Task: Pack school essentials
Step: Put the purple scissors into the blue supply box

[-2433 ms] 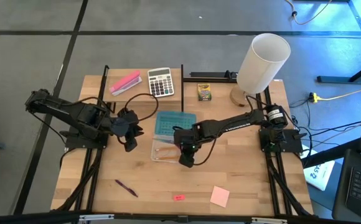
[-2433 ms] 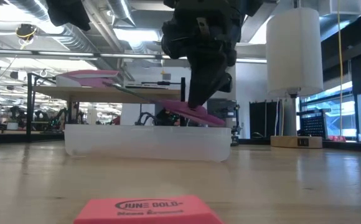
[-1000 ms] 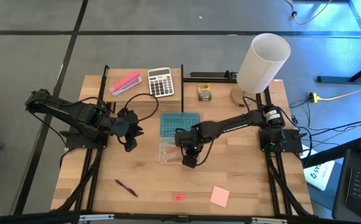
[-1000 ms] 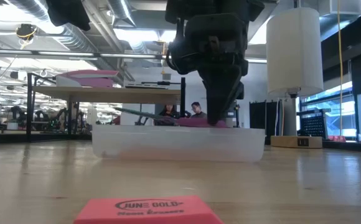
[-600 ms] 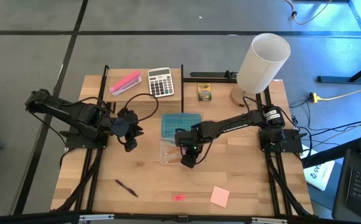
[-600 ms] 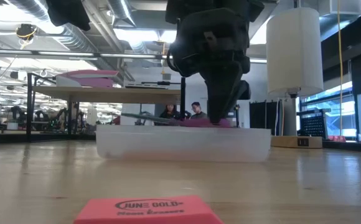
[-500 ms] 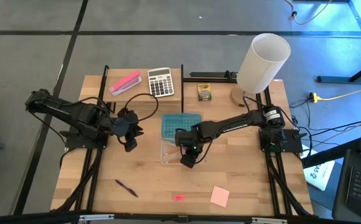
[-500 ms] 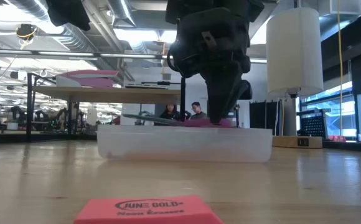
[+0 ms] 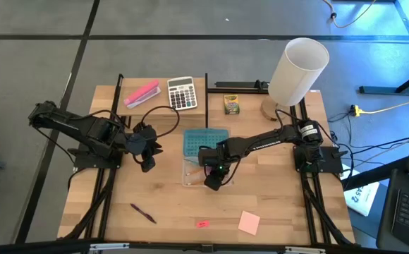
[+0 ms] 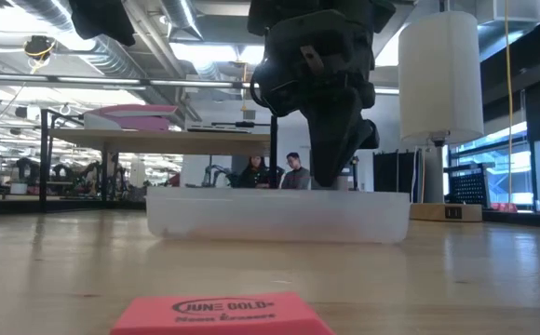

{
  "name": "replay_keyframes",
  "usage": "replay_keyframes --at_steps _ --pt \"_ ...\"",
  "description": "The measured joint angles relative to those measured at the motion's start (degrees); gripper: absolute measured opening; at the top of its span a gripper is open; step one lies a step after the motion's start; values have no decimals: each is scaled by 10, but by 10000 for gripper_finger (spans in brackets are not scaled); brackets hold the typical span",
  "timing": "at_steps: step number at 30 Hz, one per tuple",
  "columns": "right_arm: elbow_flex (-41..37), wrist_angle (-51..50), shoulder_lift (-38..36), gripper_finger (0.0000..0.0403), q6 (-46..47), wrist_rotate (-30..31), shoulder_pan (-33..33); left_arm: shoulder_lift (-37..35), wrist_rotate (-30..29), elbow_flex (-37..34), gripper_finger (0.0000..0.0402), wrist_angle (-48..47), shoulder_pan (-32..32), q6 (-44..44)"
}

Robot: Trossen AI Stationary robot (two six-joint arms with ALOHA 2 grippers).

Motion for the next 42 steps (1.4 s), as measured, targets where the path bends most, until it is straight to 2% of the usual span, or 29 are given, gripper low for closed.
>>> replay_keyframes --at_steps 10,16,20,25,33,35,37,42 --pt "0 3 0 52 -8 0 0 0 0 0 78 0 0 1" --pt "0 72 -2 52 -45 2 -11 0 0 0 78 0 0 1" --pt "0 122 -2 52 -48 33 -24 0 0 0 78 0 0 1" --pt "0 134 -2 54 -92 31 -31 0 0 0 78 0 0 1" --pt "0 139 -2 101 -170 40 -31 0 0 0 78 0 0 1" --pt "0 146 -2 111 -194 63 -31 0 0 0 78 0 0 1" --pt "0 157 -1 114 -220 76 -29 0 0 0 78 0 0 1" --pt "0 190 1 116 -260 58 -28 0 0 0 78 0 0 1"
